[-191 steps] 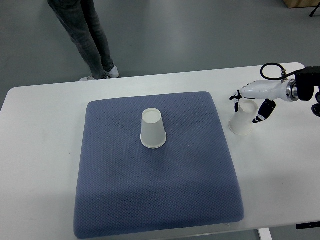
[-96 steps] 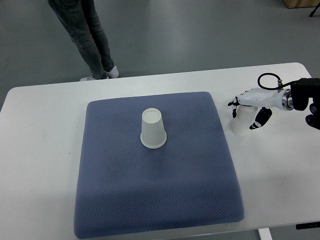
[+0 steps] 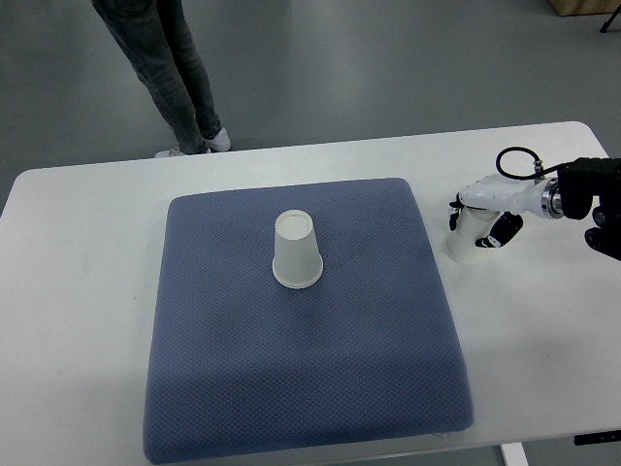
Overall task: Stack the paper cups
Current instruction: 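Lower the right hand around the cup and close the fingers, then lift the held cup and carry it over the cup on the pad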
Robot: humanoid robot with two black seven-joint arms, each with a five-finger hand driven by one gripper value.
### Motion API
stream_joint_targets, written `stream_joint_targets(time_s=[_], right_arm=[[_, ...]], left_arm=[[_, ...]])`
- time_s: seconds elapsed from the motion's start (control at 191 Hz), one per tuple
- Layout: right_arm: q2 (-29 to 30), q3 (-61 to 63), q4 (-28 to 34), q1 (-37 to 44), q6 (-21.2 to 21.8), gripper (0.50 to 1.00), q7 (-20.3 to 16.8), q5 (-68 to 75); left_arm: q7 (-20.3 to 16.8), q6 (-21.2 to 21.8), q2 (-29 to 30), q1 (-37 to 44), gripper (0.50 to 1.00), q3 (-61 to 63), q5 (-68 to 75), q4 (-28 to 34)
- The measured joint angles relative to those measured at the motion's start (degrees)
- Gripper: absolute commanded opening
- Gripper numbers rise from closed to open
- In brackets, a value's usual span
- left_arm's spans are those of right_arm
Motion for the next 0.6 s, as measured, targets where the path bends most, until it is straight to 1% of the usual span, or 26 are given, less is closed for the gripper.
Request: stream_joint_targets(time_s=[0.021,0.026,0.052,0.073,0.126,0.602], right_arm=[[0.08,-0.01,-0.07,0.00,0.03,0.592,0.01,0.00],[0.10,-0.01,-0.08,0.00,0.04,0.582,0.01,0.00],[0.16,-0.02,-0.15,0.00,0.08,0.566,0.02,0.00],[0.21,-0.03,-0.21,0.00,0.13,0.535,0.03,0.00],[0.28,-0.04,-0.31,0.00,0.22,0.500,0.04,0.00],[-0.13,-0.05,-0.50,0.55,0.61,0.500,0.03,0.02]], left_arm=[[0.00,0.00,0.00,0.00,1.000,0.00,0.00,0.00],[0.00,0.00,0.00,0.00,1.000,0.00,0.00,0.00],[0.00,0.00,0.00,0.00,1.000,0.00,0.00,0.00],[0.00,0.00,0.00,0.00,1.000,0.00,0.00,0.00],[0.00,0.00,0.00,0.00,1.000,0.00,0.00,0.00],[0.03,0.00,0.00,0.00,1.000,0.00,0.00,0.00]])
